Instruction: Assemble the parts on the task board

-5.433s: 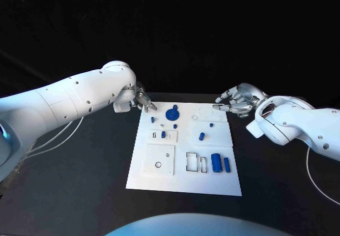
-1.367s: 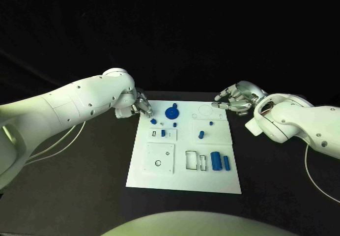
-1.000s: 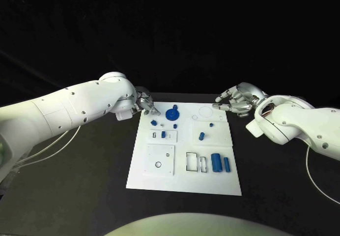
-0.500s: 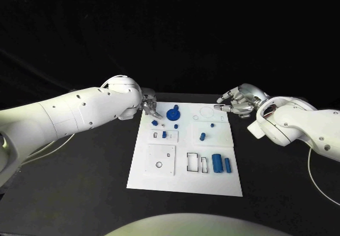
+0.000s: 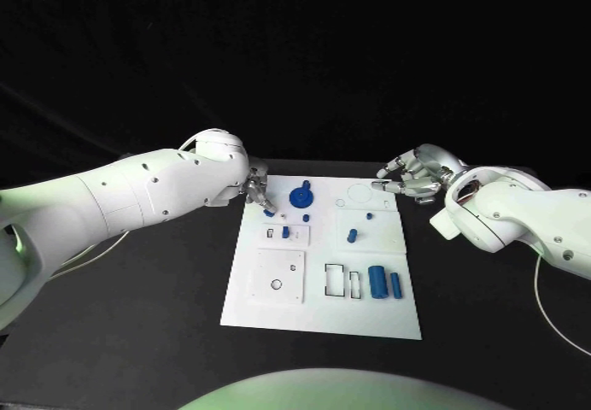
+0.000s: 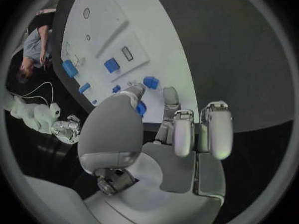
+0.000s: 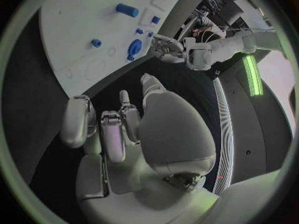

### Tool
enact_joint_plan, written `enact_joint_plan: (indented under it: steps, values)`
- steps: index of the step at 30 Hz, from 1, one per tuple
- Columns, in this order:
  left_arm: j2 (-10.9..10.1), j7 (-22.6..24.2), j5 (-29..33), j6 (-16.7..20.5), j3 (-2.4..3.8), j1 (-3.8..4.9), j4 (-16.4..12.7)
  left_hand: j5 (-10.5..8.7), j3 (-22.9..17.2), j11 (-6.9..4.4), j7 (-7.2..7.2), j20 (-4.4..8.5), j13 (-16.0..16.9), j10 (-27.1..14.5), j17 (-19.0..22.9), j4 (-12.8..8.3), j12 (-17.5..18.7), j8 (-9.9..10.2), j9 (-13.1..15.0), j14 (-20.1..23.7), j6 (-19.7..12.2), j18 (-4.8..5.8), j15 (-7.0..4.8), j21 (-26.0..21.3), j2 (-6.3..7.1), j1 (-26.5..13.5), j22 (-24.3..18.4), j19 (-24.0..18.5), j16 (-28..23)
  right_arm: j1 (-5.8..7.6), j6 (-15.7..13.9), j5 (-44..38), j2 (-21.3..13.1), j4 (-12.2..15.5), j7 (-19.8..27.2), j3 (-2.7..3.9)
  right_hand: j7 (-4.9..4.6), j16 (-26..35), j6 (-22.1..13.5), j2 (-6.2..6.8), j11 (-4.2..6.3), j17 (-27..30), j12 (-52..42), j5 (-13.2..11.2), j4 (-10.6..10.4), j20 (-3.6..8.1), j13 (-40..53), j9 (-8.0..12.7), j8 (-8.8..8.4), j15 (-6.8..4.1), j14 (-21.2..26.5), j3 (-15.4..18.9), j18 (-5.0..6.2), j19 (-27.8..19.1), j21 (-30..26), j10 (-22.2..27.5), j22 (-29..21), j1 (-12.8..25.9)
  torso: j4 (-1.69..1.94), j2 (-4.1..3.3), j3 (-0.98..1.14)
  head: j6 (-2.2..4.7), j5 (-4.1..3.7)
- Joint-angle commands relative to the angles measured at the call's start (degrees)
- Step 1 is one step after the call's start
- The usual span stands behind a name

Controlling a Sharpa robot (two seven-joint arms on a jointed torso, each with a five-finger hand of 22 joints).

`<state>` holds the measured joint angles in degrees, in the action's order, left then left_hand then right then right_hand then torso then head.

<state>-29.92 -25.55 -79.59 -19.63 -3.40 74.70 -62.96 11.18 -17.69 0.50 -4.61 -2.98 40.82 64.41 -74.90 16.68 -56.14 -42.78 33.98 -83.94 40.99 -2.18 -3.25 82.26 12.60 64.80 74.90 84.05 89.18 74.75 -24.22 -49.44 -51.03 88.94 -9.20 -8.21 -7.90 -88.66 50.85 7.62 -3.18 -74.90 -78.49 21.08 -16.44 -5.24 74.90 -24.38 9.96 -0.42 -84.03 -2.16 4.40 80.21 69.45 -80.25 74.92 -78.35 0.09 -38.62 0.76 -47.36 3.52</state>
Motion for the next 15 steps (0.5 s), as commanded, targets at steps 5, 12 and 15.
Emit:
enact_joint_plan:
  steps: [5, 12, 15]
  values:
    - [0.7, -1.7, 2.4, -4.3, -0.02, 0.01, 0.3, -0.05, 0.8, -0.26, -0.01, -0.19, 0.1, 0.4, -14.1, 0.0, -0.4, 0.3, -0.2, -5.8, 0.8, -0.05, 0.06, 0.0, -0.49, -0.6, 9.7, 1.0, 0.2, -0.07, 0.5, -0.7, 0.1, 0.0, -0.1, 0.00, 0.04, 0.3, -0.2, 0.09, 0.03, -10.3, 0.1, 0.3, -0.1, 0.04, 1.8, -0.1, 0.39, -0.49, -4.8, -0.3, 0.61, -0.5, -0.3, 0.2, 1.8, 0.4, 0.05, 0.05, 0.03, -0.24, -0.03]
    - [1.0, -1.6, 3.8, -3.8, -0.03, 0.01, 0.4, -0.17, 1.1, -0.26, 0.00, -0.18, 0.2, 0.5, -14.2, 0.1, -0.5, 0.4, -0.3, -5.8, 0.8, -0.04, 0.04, 0.0, -0.63, -0.7, 9.7, 1.1, 0.2, -0.09, 0.6, -0.7, 0.2, -0.1, -0.1, 0.00, 0.04, 0.3, -0.2, 0.09, 0.03, -10.3, 0.1, 0.3, -0.1, 0.04, 1.8, -0.1, 0.39, -0.49, -4.8, -0.3, 0.61, -0.5, -0.3, 0.2, 1.8, 0.4, 0.07, 0.04, 0.00, -0.34, 0.00]
    - [1.3, -1.6, 4.1, -3.8, -0.04, 0.01, 0.4, -0.21, 1.2, -0.27, 0.02, -0.17, 0.3, 0.5, -14.2, 0.1, -0.6, 0.4, -0.3, -5.8, 0.8, -0.03, 0.03, 0.1, -0.77, -0.8, 9.7, 1.1, 0.2, -0.11, 0.6, -0.7, 0.2, -0.1, -0.1, 0.00, 0.04, 0.3, -0.2, 0.09, 0.03, -10.3, 0.1, 0.3, -0.1, 0.04, 1.8, -0.1, 0.39, -0.49, -4.8, -0.3, 0.61, -0.5, -0.3, 0.2, 1.8, 0.4, 0.03, 0.04, 0.00, -0.35, 0.07]
